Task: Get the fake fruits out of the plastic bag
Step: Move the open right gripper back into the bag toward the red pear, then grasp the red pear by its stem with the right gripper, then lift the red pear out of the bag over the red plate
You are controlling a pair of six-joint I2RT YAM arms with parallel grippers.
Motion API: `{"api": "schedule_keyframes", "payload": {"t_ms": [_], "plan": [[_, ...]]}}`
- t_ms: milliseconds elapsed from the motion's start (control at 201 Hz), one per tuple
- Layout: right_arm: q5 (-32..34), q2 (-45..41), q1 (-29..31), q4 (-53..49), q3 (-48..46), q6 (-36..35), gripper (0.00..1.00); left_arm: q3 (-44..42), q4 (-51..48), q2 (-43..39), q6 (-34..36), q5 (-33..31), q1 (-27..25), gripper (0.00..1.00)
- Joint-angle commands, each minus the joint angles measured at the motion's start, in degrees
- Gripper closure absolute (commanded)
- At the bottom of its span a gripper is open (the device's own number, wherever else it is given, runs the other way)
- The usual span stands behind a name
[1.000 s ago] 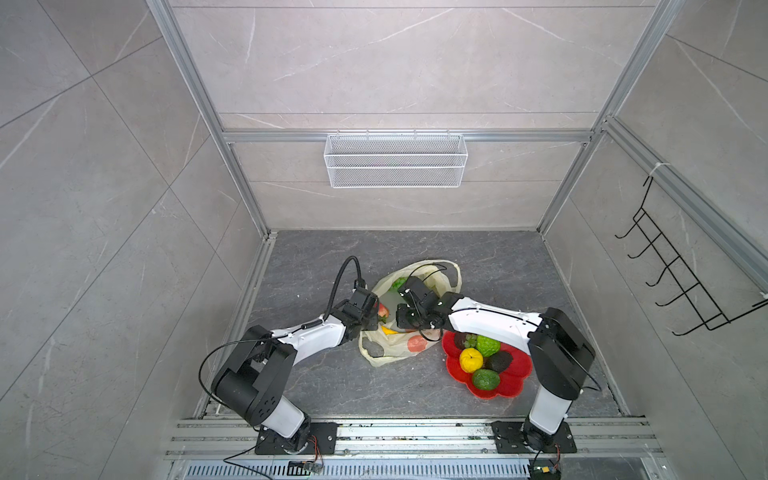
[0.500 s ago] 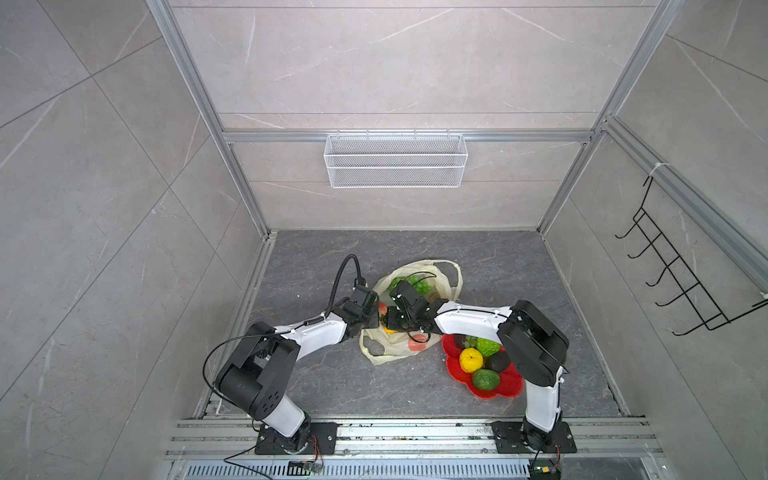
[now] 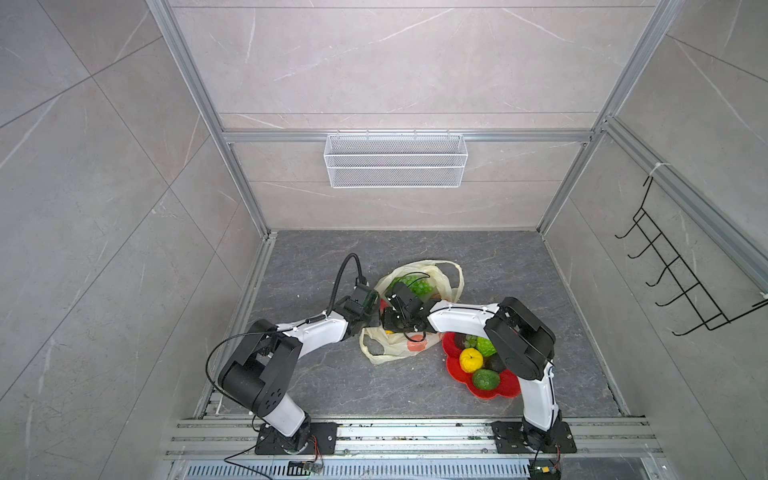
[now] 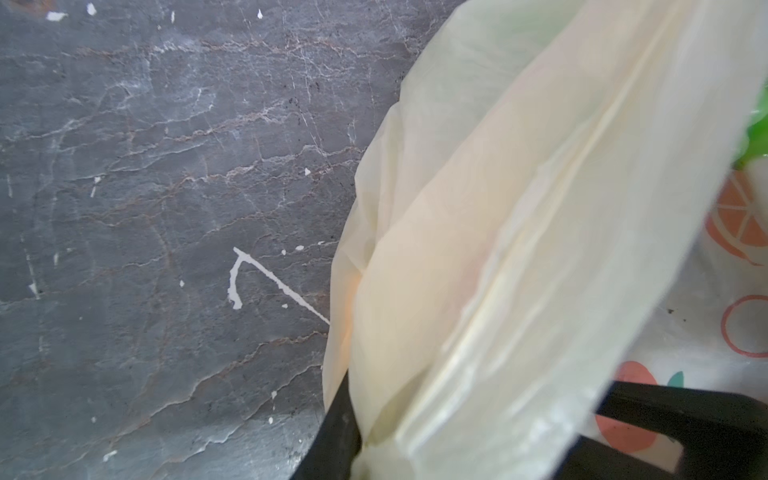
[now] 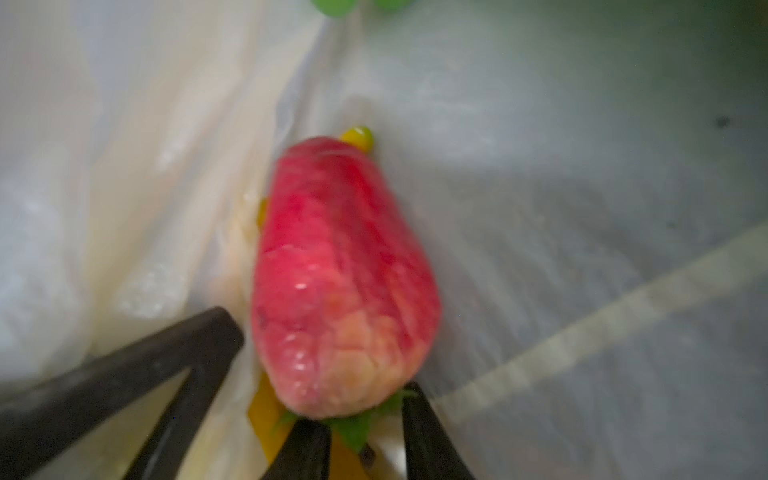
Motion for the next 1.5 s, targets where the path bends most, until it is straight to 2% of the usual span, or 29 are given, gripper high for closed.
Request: {"api": "schedule_keyframes", "payload": {"t_ms": [0,229,458,1006,1499], "plan": [[-1.3,2.3,0.3,-2.1,2.5,-1.1,0.75,0.7,-1.3,0.8,0.1,0.9,0.3,0.8],[0.0,1.5,0.3,-3.8,3.6,-2.3,0.92,0.6,-1.5,0.4,0.1,0.4,0.3,0.8],[2.6,-2.7,0.3,-6.0,2.3,-3.5,1.0,0.5,-1.6,0.1,0.2,-0.1,0.3,0.8],[6.1,-11.6,0.3,-13.2,-0.3,-6.2,1.0,0.5,-2.1,-0.4,0.4,-0.8,0.4,0.8],[8.1,-28.0,0.3,-35.8,-3.2,-11.8,1.0,0.5,-2.6,-1.0,0.6,-1.6,0.4,0.8]]}}
